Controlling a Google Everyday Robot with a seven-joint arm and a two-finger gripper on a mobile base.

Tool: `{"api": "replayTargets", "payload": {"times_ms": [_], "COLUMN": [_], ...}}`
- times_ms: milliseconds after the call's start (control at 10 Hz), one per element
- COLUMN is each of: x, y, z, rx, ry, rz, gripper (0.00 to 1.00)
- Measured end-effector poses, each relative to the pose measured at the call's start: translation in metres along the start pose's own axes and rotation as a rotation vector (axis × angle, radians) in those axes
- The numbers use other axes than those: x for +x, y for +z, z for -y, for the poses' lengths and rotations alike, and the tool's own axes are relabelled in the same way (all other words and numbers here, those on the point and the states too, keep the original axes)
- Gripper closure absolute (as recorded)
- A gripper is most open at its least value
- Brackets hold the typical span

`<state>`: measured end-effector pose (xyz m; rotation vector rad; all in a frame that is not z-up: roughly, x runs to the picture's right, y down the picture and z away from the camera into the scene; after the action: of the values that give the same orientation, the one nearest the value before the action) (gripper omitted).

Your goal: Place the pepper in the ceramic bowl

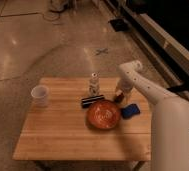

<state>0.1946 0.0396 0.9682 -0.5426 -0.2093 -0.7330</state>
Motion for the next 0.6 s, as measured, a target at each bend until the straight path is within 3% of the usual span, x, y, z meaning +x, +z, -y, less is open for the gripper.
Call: {"api": "replayTargets", "payload": {"times_ms": [600], "x": [-0.0020], "y": [-0.0018], "z": [-0.0036], "rx": [-0.026], "ry": [-0.001], "rz": [0.032], "gripper": [0.95]}}
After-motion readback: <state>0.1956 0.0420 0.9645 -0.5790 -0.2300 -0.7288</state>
